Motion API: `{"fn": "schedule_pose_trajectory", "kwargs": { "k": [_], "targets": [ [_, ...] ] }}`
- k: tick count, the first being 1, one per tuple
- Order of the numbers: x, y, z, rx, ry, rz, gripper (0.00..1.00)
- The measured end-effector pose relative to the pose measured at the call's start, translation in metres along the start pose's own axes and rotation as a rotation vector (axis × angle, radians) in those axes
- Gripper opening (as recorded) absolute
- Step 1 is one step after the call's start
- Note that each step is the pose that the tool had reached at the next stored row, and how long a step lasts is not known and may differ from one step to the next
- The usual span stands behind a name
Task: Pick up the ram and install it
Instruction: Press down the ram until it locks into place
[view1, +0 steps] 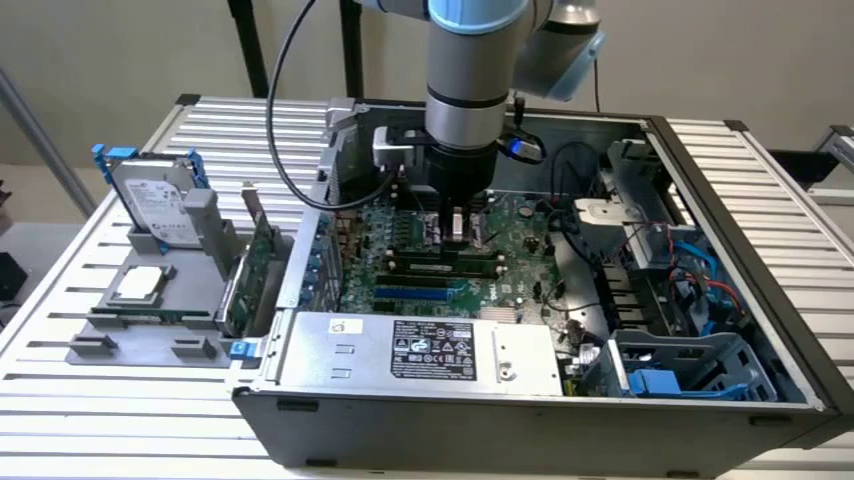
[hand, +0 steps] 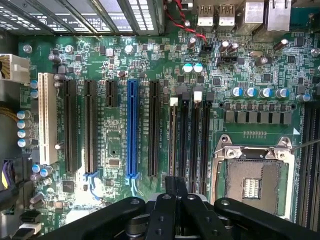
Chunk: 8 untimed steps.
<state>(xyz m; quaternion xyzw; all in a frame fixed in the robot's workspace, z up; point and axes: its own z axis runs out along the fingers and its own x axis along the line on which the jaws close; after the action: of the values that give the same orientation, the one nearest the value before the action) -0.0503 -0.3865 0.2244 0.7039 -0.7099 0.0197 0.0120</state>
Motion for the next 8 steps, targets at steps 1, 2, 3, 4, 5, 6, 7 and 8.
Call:
{"fn": "schedule_pose_trajectory", "kwargs": {
  "k": [1,2,3,4,5,6,7,8],
  "targets": [
    [0.0,-0.0001,-0.0014,-0.0013,-0.0001,0.0,0.0],
    [0.0,0.0001,-0.0044,-0.0033,-0.0017,0.0,0.0],
    [0.0,0.0,-0.0088,-0.0037,-0.0009,0.0,0.0],
    [0.001,-0.0001,-0.0137,-0.0047,-0.0003,0.0,0.0],
    [0.001,-0.0002,-0.0177,-0.0053,-0.0005,0.0,0.0],
    [0.001,-0.0002,-0.0211,-0.0057,-0.0002,0.0,0.0],
    [0.001,-0.0002,-0.0221,-0.0059,-0.0001,0.0,0.0],
    [0.001,-0.0002,-0.022,-0.0057,-0.0005,0.0,0.0]
  ]
}}
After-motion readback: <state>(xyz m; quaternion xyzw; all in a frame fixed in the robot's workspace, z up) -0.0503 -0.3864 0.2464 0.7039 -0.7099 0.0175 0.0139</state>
